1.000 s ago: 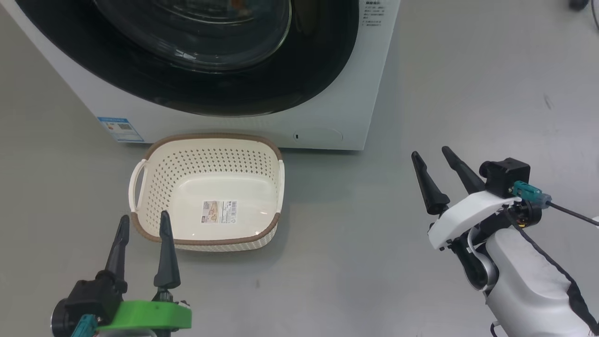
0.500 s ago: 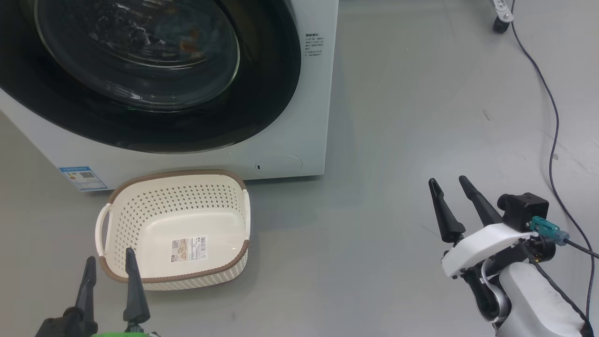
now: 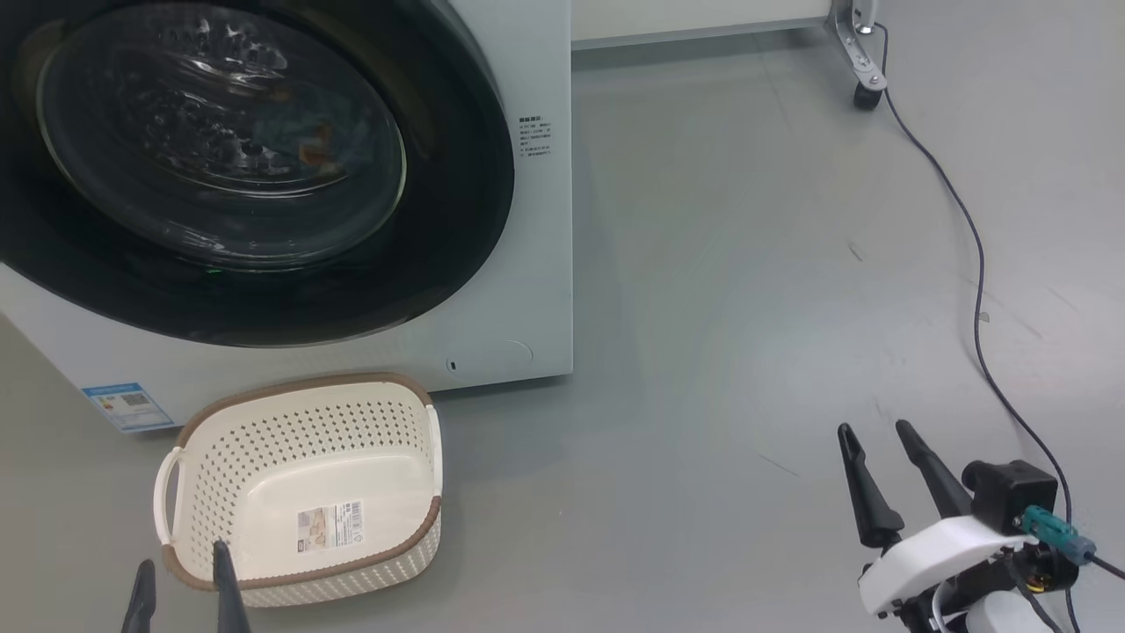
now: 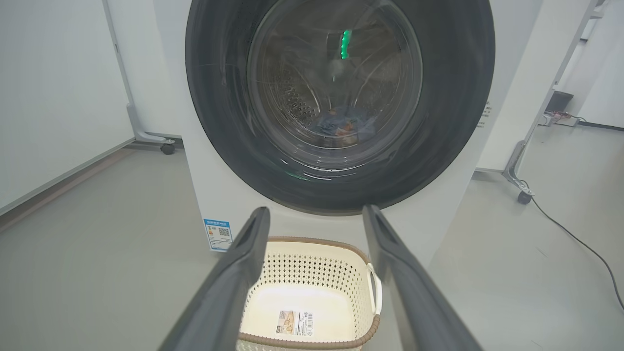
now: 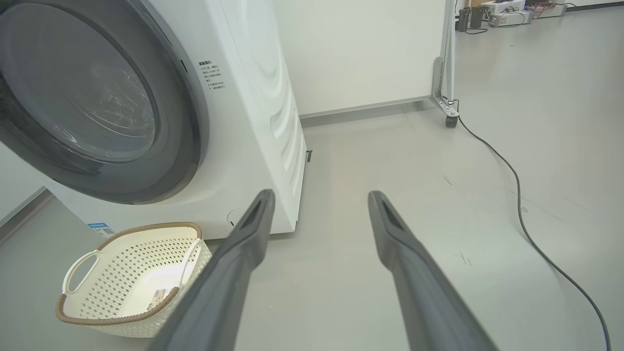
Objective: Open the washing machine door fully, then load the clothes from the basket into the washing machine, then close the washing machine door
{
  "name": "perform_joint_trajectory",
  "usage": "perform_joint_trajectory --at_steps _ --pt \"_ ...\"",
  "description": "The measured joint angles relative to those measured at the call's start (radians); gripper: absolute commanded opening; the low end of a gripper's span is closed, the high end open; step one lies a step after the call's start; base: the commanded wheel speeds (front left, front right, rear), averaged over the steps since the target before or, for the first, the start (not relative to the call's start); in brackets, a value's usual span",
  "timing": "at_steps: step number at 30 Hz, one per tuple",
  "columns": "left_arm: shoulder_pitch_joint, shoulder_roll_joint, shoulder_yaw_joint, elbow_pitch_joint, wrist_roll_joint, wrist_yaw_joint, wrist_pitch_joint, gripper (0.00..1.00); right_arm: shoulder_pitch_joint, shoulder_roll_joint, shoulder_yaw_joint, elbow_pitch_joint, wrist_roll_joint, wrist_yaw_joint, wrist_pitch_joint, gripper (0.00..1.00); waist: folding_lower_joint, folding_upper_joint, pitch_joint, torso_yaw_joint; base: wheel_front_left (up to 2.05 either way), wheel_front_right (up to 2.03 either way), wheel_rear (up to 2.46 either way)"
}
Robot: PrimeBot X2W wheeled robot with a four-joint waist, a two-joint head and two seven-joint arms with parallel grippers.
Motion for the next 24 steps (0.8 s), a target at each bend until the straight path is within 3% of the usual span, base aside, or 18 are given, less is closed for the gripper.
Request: perform_joint_trajectory --at_steps 24 --pt "0.055 0.002 -0.018 -0.028 0.047 -0.009 0.0 1.0 0.113 0.061 -0.122 -0.134 -0.101 -0.007 0.0 1.0 0.0 0.0 -0.028 0.021 0.0 0.0 0.0"
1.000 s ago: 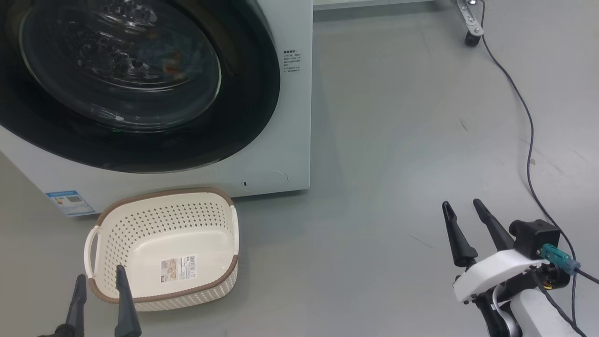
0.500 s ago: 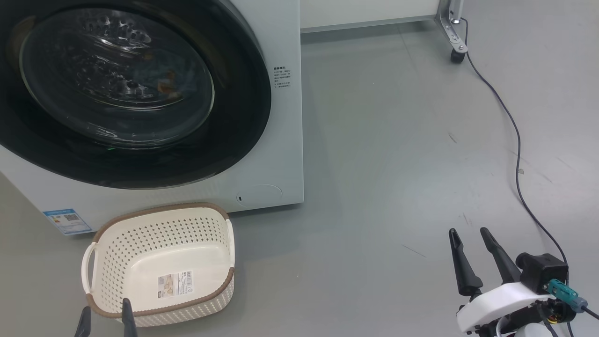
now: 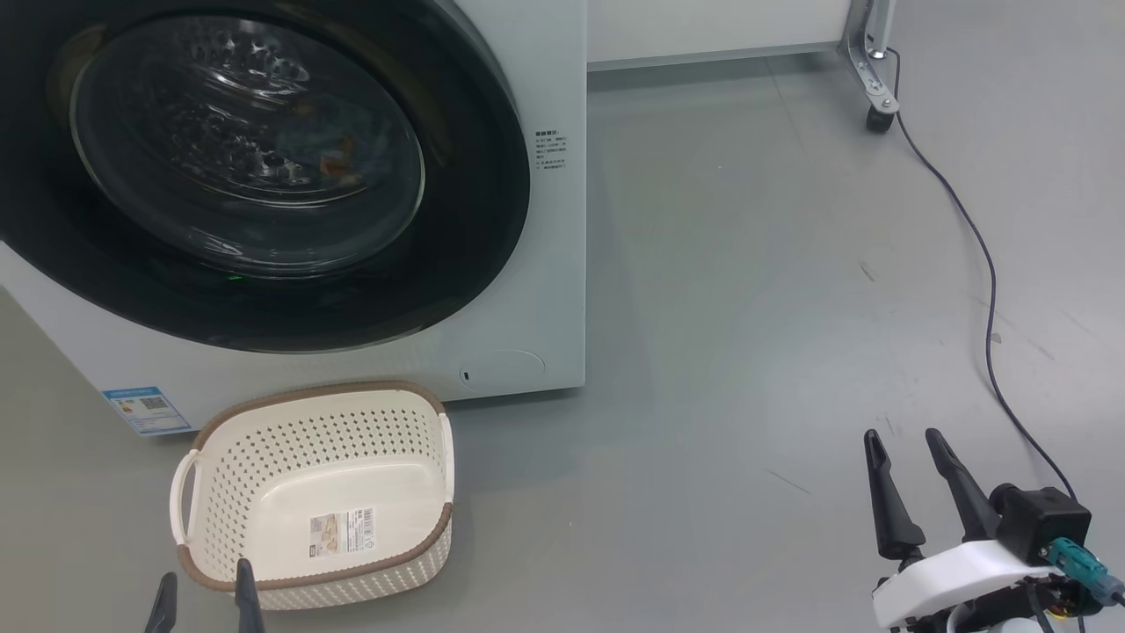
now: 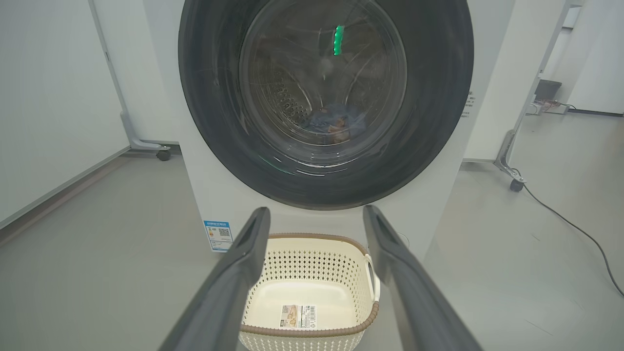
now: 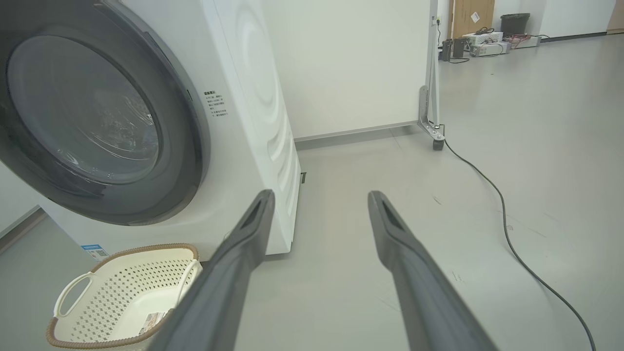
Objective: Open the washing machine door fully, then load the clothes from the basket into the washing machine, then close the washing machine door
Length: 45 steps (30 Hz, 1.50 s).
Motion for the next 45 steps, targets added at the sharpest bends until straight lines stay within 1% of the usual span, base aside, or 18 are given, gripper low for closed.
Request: perform_joint_trajectory --at_steps 17,18,19,25,32,37,39,45 --pt "0.003 0.0 -0.002 -0.011 0.011 -0.017 0.0 1.0 0.04 0.034 -0.034 -0.024 -0.028 0.004 0.0 1.0 0.0 0.0 -0.009 0.014 0.0 0.0 0.0" --pt "0.003 0.0 -0.003 -0.01 0.011 -0.018 0.0 0.0 0.041 0.035 -0.036 -0.024 -0.03 0.007 0.0 0.0 0.0 0.0 -0.009 0.015 0.0 0.0 0.0" --pt "0.003 0.001 -0.007 -0.009 0.007 -0.023 0.0 0.0 0.043 0.035 -0.038 -0.024 -0.031 0.009 0.0 0.0 0.0 0.0 -0.009 0.016 0.0 0.0 0.0" --pt "0.003 -0.016 -0.022 0.054 0.006 -0.023 0.0 0.0 0.07 0.057 -0.03 0.037 -0.03 0.009 0.003 0.0 0.0 0.0 -0.009 0.016 0.0 0.0 0.0" --pt "0.017 -0.018 -0.048 0.039 -0.047 -0.026 0.0 0.0 0.077 0.064 -0.033 0.04 0.025 0.009 0.011 0.0 0.0 0.0 -0.008 0.018 0.0 0.0 0.0" --pt "0.025 -0.018 -0.055 0.025 -0.12 -0.028 0.0 0.0 0.076 0.065 -0.042 0.038 0.099 0.009 0.027 0.0 0.0 0.0 -0.006 0.019 0.0 0.0 0.0" --pt "0.024 -0.018 -0.055 0.022 -0.16 -0.035 0.0 0.0 0.075 0.066 -0.047 0.038 0.133 0.009 0.03 0.0 0.0 0.0 -0.006 0.019 0.0 0.0 0.0" --pt "0.02 -0.018 -0.038 0.023 -0.275 -0.035 0.019 0.0 0.07 0.069 -0.063 0.038 0.206 0.009 0.054 0.0 0.0 0.0 -0.005 0.02 0.0 0.0 0.0"
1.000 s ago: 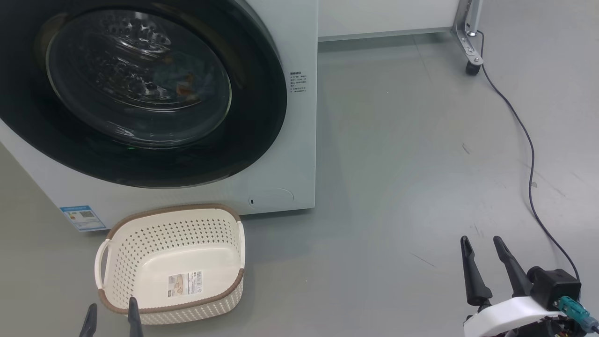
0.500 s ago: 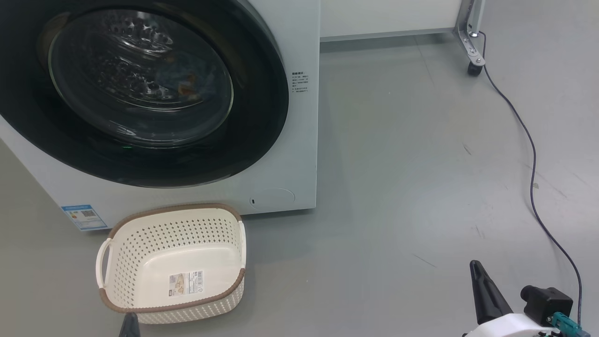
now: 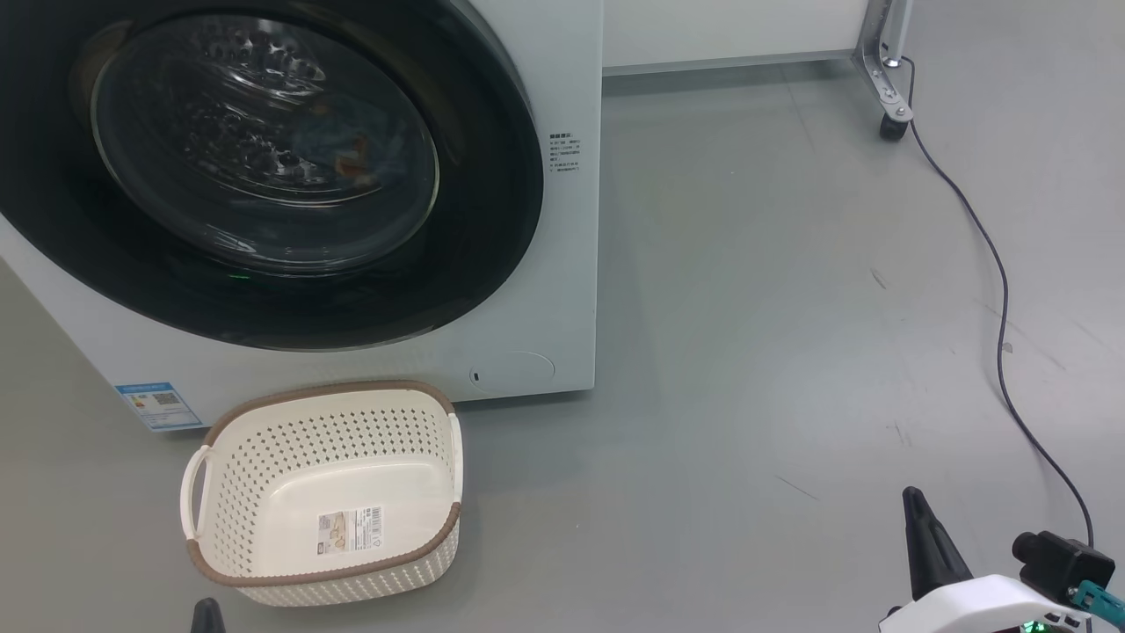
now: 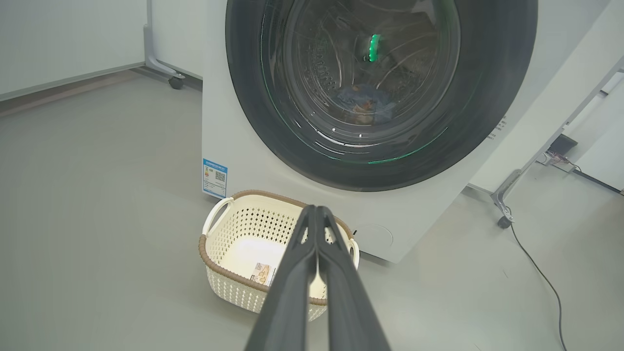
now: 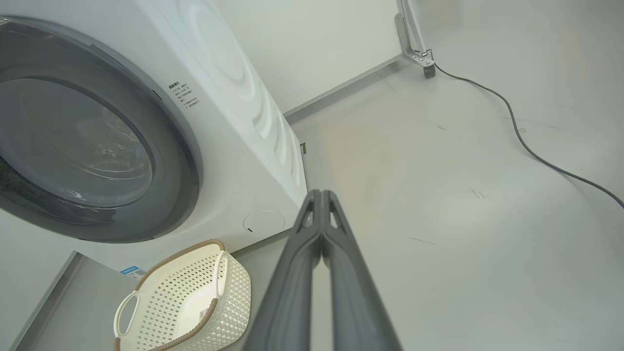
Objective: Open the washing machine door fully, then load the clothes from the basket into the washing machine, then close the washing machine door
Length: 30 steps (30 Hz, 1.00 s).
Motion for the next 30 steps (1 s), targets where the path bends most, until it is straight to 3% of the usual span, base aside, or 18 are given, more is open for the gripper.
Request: perform_joint_trajectory --at_steps 30 --pt "-0.103 0.045 0.018 0.072 -0.471 -0.026 0.096 0.0 -0.064 0.009 -0.077 0.014 0.387 0.0 0.106 0.0 0.0 0.0 0.004 0.004 0.0 0.0 0.0"
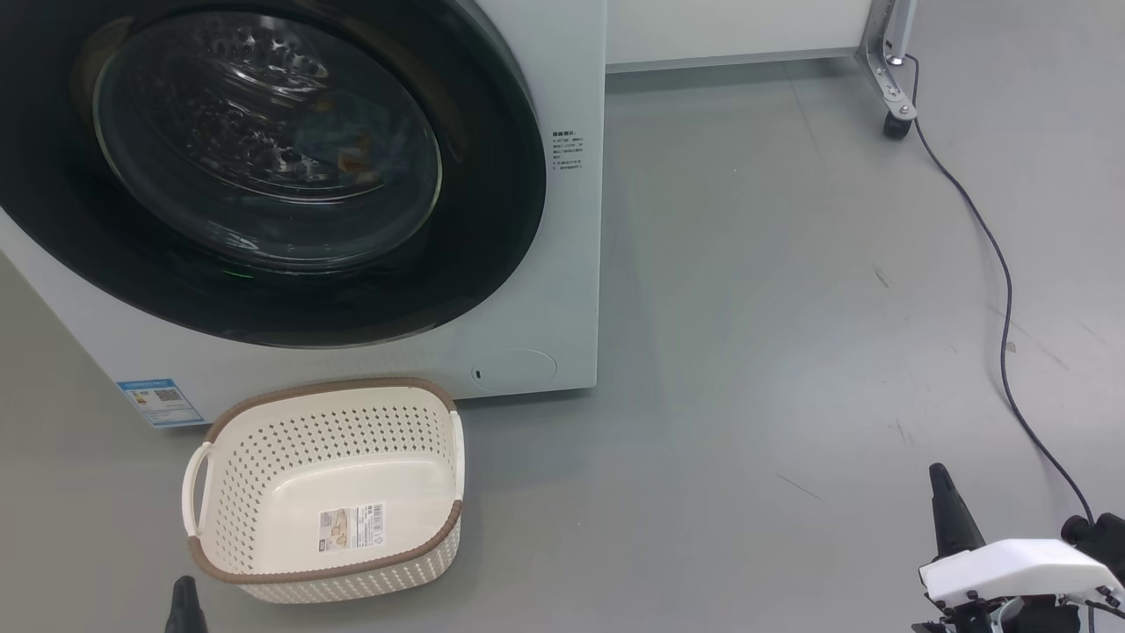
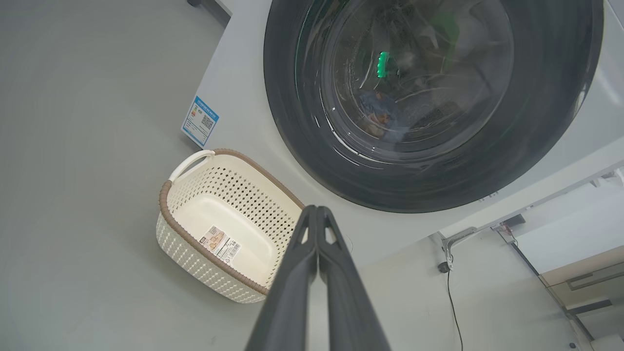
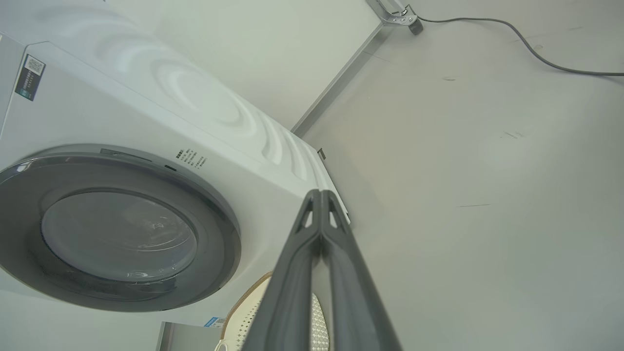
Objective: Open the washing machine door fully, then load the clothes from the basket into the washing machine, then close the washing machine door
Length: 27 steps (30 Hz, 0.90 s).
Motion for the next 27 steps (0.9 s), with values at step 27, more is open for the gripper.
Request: perform_joint_trajectory --at_steps 27 --pt "-0.101 0.029 0.007 0.086 -0.413 -0.053 0.078 0.0 -0.062 0.009 -0.065 0.022 0.334 0.001 0.088 0.0 0.0 0.0 0.002 0.005 0.0 0.0 0.0"
